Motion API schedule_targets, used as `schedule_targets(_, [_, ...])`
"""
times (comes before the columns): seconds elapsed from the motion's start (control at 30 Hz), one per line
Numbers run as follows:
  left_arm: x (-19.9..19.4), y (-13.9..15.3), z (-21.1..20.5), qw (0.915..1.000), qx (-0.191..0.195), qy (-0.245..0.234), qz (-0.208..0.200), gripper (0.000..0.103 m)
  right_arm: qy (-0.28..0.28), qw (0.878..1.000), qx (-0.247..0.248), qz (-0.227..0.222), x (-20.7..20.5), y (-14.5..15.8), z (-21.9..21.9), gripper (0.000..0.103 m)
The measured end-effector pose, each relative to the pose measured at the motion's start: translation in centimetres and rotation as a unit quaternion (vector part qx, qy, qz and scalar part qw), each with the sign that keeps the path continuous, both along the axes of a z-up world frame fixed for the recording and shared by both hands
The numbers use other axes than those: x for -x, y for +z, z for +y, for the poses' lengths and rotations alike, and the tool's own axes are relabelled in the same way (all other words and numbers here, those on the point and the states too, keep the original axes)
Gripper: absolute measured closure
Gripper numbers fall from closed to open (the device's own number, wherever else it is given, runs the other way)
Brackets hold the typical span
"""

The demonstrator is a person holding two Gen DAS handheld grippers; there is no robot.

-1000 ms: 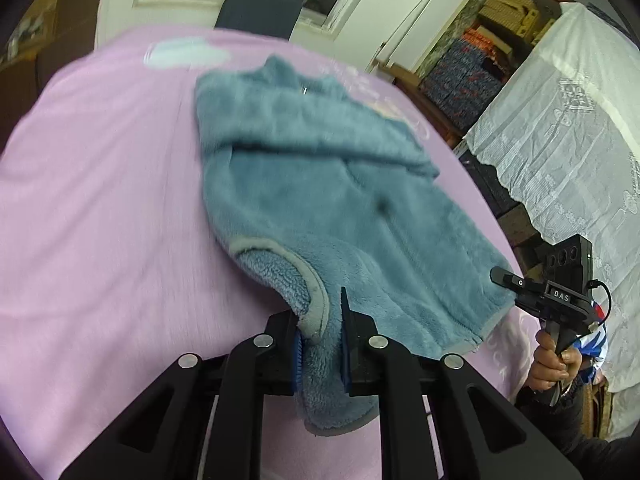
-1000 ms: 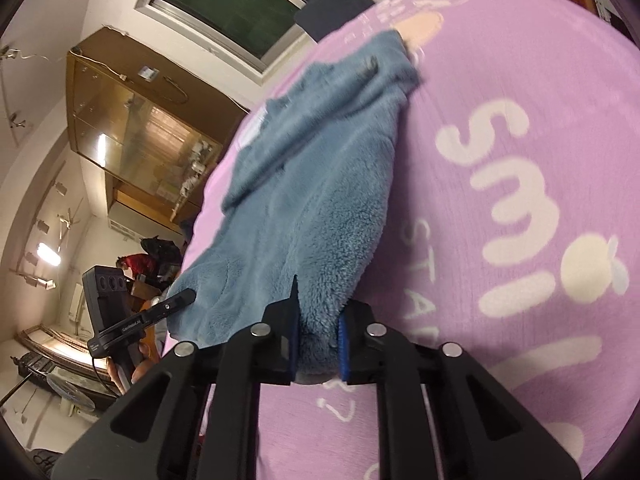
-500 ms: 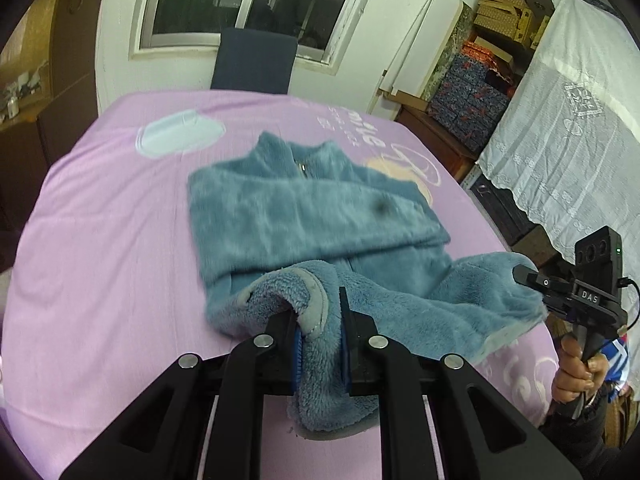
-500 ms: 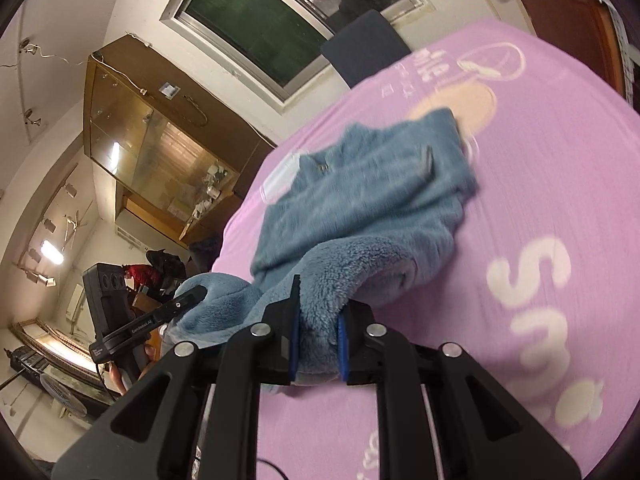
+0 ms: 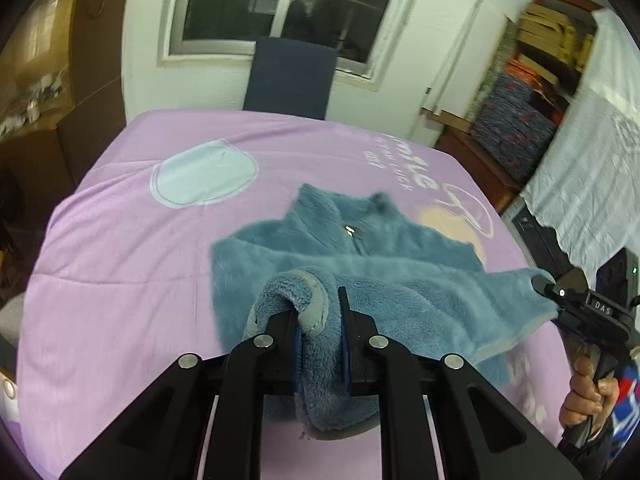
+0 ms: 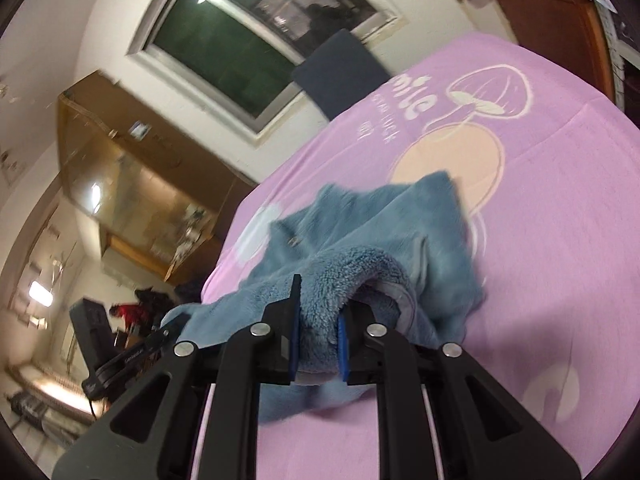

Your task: Fold large clothes

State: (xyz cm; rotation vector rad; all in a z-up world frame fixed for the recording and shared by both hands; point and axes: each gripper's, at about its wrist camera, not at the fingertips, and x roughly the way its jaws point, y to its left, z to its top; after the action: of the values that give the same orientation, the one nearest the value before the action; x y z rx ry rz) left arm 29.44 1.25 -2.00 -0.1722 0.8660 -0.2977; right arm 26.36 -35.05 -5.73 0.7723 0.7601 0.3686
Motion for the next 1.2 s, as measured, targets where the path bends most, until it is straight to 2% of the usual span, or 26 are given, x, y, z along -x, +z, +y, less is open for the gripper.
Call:
schedule_targets(0.1, [-2.3, -1.6, 0.1, 0.9996, 0.010, 0.011, 0.022, 0.088, -0.003, 1.000, -0.019, 0.018, -3.1, -1.6, -0.1, 0.089])
schedule_targets(0.27, [-5.7, -5.8, 0.1, 0.9979, -0.006, 0.032, 0.057, 0.086, -0.016, 0.999, -0.021, 0.045, -6.9, -4.5, 0.2, 0.089])
schedule_targets(0.37, [-6.6, -7.3, 0.5, 0.9975, 0.011, 0.036, 0.059, 0.085, -0.022, 0.998, -0.038, 0.053, -7.7, -6.6, -0.1, 0.090])
schedule_targets(0.43, [-6.7, -7.6, 0.8, 0.9977, 0.019, 0.037, 0.054, 0.084, -0.018, 0.997, -0.049, 0.048, -7.8, -7.0, -0.3, 0.090])
schedule_targets(0.53, [-6.2, -7.1, 1.2, 0.9975, 0.033, 0.034, 0.052, 0.081, -0.003, 0.996, -0.081, 0.034, -7.3, -6.5, -0.9, 0.079])
schedule_targets(0.6, [-5.1, -5.9, 2.2, 0.9966, 0.065, 0.024, 0.044, 0.068, 0.001, 0.996, -0.088, 0.009, -6.5, -5.1, -1.3, 0.064])
schedule_targets(0.63, [-4.6, -5.3, 2.7, 0.9960, 0.078, 0.023, 0.038, 0.053, -0.004, 0.997, -0.082, -0.010, -5.9, -4.1, -1.6, 0.052])
schedule_targets(0.67, [-4.0, -4.8, 3.3, 0.9956, 0.084, 0.027, 0.030, 0.035, -0.009, 0.997, -0.074, -0.024, -5.4, -3.3, -1.8, 0.044])
schedule_targets(0.73, [-2.5, -3.4, 4.7, 0.9960, 0.072, 0.052, 0.007, 0.024, -0.017, 0.997, -0.060, -0.049, -4.1, -1.9, -2.2, 0.043])
schedule_targets(0.83, [-1.5, -3.1, 6.1, 0.9964, 0.060, 0.059, 0.008, 0.024, -0.022, 0.998, -0.039, -0.052, -3.3, -1.5, -2.1, 0.043])
schedule_targets(0.97, [-0.9, -4.3, 6.5, 0.9975, 0.033, 0.057, 0.025, 0.026, -0.011, 0.998, 0.055, -0.029, -3.2, -2.2, 0.0, 0.057])
schedule_targets(1.07, [-0.4, -5.0, 5.3, 0.9992, -0.006, 0.033, 0.022, 0.026, 0.007, 0.994, 0.103, -0.031, -3.0, -2.2, 1.7, 0.059])
schedule_targets(1.2, [-1.0, -5.5, 2.0, 0.9965, -0.082, 0.004, 0.018, 0.026, 0.020, 0.985, 0.167, -0.031, -3.2, -2.1, 3.8, 0.059])
